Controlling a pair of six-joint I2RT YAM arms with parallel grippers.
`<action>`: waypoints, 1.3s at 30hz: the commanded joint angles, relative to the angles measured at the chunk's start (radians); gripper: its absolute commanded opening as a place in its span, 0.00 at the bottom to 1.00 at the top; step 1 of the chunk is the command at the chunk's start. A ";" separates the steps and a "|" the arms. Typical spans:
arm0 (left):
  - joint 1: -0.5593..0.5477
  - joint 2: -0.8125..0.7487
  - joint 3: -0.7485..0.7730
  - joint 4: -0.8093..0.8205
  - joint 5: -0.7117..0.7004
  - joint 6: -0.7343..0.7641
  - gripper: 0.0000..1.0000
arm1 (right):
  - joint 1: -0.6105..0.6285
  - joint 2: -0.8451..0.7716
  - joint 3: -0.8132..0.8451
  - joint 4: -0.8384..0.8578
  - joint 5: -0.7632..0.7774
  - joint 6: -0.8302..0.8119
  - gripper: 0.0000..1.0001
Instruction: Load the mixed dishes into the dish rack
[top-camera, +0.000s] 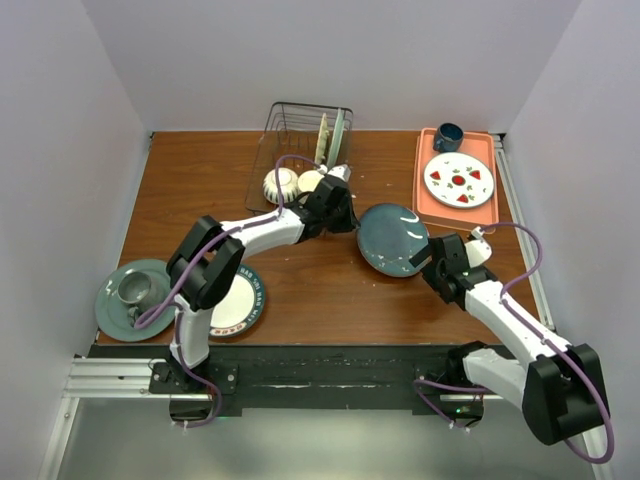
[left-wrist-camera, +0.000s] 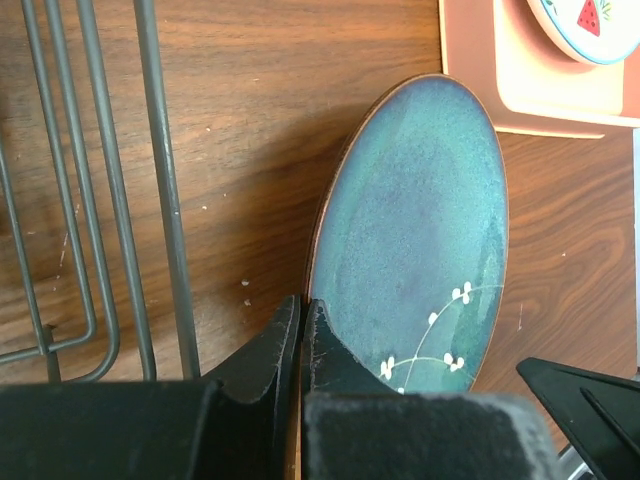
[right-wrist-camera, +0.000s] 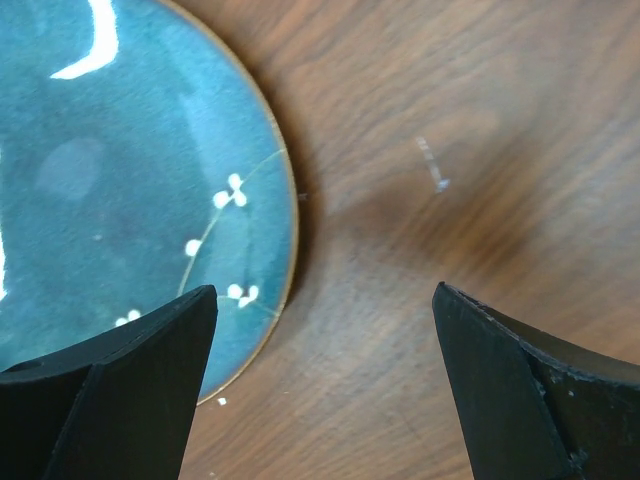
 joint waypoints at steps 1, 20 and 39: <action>0.013 -0.020 -0.048 -0.063 -0.029 -0.008 0.00 | -0.001 0.003 -0.045 0.131 -0.044 0.011 0.92; -0.055 -0.066 -0.074 -0.075 -0.002 -0.056 0.00 | -0.004 0.040 -0.289 0.450 -0.104 0.212 0.67; -0.095 -0.049 -0.148 -0.025 0.084 -0.088 0.06 | -0.003 -0.124 -0.249 0.191 -0.065 0.155 0.00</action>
